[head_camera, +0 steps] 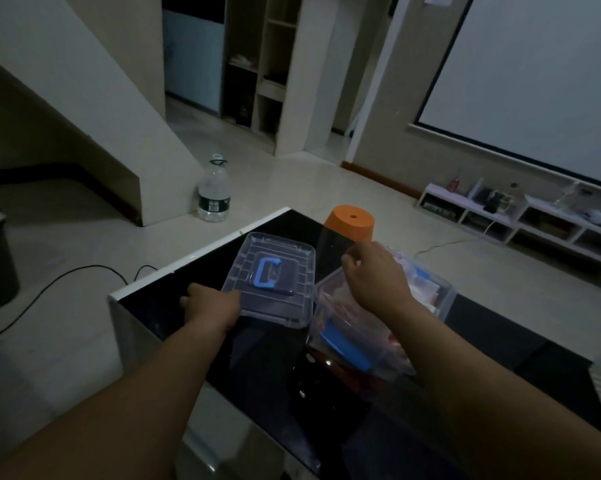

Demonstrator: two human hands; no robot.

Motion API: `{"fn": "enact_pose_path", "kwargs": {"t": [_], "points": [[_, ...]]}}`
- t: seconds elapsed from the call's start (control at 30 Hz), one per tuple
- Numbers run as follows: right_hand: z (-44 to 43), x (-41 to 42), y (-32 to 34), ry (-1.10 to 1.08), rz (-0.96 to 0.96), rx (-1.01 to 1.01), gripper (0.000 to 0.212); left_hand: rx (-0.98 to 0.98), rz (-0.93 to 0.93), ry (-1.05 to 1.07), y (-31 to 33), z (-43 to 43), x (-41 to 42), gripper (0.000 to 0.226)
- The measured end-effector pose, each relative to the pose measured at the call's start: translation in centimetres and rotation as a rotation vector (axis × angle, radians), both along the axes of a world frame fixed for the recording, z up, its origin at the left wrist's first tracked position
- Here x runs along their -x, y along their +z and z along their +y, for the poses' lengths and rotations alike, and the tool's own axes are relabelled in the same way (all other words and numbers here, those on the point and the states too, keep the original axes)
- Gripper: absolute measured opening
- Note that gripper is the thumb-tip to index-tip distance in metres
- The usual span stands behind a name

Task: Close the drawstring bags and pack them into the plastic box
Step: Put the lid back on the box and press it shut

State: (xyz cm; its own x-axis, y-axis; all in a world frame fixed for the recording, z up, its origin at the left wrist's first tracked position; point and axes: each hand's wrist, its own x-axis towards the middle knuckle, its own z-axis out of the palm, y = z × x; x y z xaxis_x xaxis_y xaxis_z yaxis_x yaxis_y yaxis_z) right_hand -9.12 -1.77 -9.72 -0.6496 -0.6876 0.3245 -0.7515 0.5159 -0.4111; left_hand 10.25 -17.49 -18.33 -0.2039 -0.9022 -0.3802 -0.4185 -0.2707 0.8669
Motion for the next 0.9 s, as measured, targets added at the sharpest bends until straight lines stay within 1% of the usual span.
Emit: {"fn": "enact_pose_path", "kwargs": {"t": [0.07,0.17,0.23,0.33,0.4,0.43,0.5,0.57,0.6,0.67,0.7,0.77,0.83,0.9], "points": [[0.2,0.6,-0.4,-0.024,-0.038,-0.022,0.014,0.049,-0.12,-0.073,-0.9,-0.7,0.5,0.063],[0.5,0.9,-0.7,-0.039,-0.078,-0.011,0.014,0.188,-0.312,-0.194,-1.4,-1.2,1.1,0.04],[0.9,2.0,-0.4,-0.082,-0.043,0.035,0.014,0.248,-0.386,-0.252,-1.8,-1.4,1.6,0.029],[1.5,5.3,0.5,-0.214,0.04,0.11,0.012,0.296,-0.467,-0.256,-2.1,-1.6,2.4,0.023],[1.8,8.5,0.9,-0.357,0.075,0.092,0.025,0.307,-0.492,-0.246,-2.5,-1.8,3.0,0.021],[2.0,10.0,1.0,-0.424,0.075,0.04,0.032,0.316,-0.491,-0.244,-2.6,-1.9,3.4,0.021],[1.8,12.6,0.9,-0.526,0.001,-0.119,0.045,0.342,-0.475,-0.226,-2.8,-2.1,4.4,0.019],[1.4,13.8,0.6,-0.552,-0.125,-0.242,0.054,0.359,-0.435,-0.182,-2.8,-2.3,5.0,0.02],[1.1,14.2,0.5,-0.541,-0.175,-0.243,0.055,0.355,-0.409,-0.154,-2.8,-2.4,5.4,0.021],[0.8,14.8,0.2,-0.506,-0.232,-0.18,0.045,0.314,-0.301,-0.104,-2.7,-2.8,6.2,0.023],[0.8,15.0,0.1,-0.484,-0.245,-0.139,0.036,0.286,-0.217,-0.093,-2.6,-2.9,6.6,0.025],[0.8,15.0,-0.1,-0.456,-0.243,-0.061,0.02,0.201,0.016,-0.082,-2.2,-3.0,7.3,0.023],[1.0,14.8,-0.1,-0.427,-0.216,-0.012,0.016,0.122,0.221,-0.072,-1.0,-2.2,7.7,0.021],[1.0,14.7,-0.2,-0.408,-0.194,0.03,0.018,0.063,0.382,-0.054,0.3,-1.4,8.0,0.021]]}}
